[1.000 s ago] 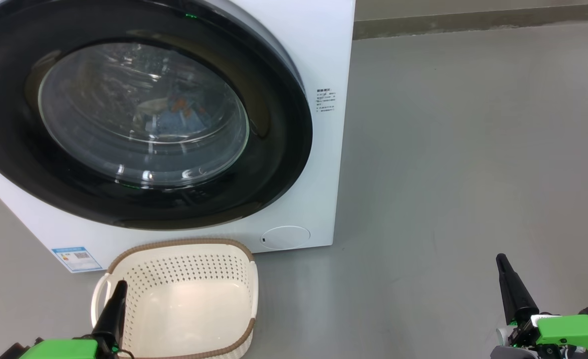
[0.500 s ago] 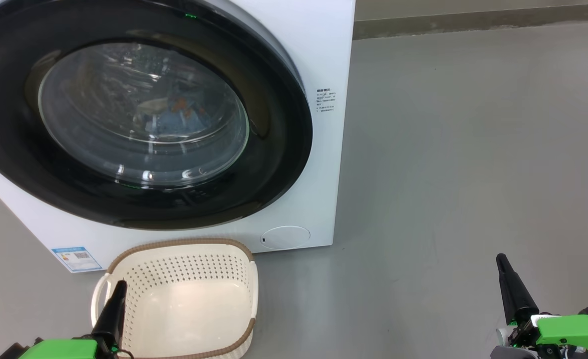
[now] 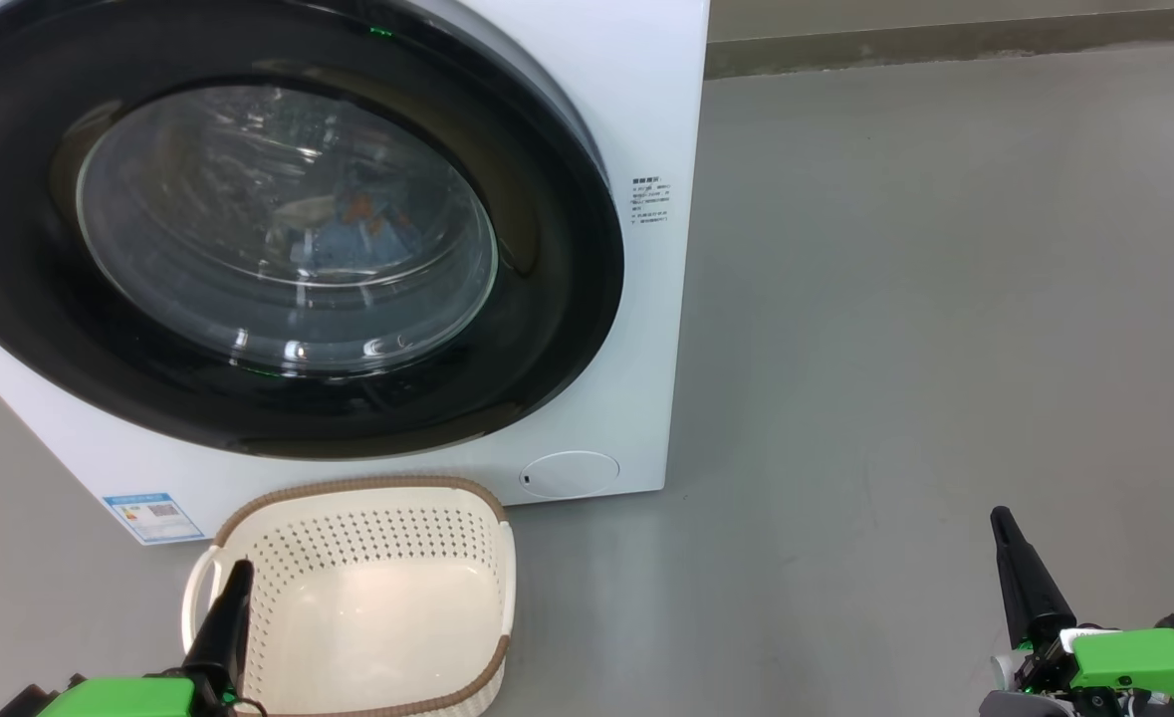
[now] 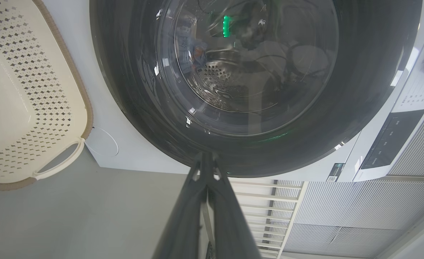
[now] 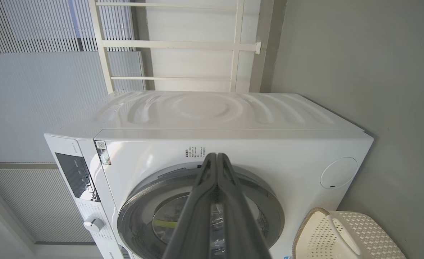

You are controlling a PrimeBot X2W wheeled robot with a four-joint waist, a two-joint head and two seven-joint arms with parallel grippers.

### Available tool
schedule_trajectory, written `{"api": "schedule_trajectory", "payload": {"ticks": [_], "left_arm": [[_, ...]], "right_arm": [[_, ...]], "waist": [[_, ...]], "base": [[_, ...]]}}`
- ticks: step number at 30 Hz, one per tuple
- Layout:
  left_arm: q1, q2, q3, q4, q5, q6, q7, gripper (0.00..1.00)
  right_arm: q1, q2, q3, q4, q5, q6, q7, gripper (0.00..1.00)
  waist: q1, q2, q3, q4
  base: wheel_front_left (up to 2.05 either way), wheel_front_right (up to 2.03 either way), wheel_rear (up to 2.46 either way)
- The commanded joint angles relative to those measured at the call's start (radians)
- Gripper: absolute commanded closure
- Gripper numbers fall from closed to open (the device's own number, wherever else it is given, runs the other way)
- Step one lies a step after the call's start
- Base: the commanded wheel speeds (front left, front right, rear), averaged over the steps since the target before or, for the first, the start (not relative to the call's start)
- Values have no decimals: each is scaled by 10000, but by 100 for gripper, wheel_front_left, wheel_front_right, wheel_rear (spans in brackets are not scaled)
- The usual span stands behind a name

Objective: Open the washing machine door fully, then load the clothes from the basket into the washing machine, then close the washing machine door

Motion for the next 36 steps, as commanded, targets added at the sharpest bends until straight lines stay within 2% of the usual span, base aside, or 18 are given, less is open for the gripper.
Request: {"api": "schedule_trajectory", "payload": {"ticks": [1, 36], "left_arm": [[-419, 192, 349, -292, -84, -100, 60, 100], [-418, 192, 348, -293, -84, -100, 59, 100]], "right_arm": [[-407, -37, 225, -247, 37, 17, 79, 100], [-407, -37, 227, -247, 38, 17, 78, 100]], "waist": [[0, -1, 0, 1], [0, -1, 0, 0]], "base": [[0, 0, 0], [0, 0, 0]]}}
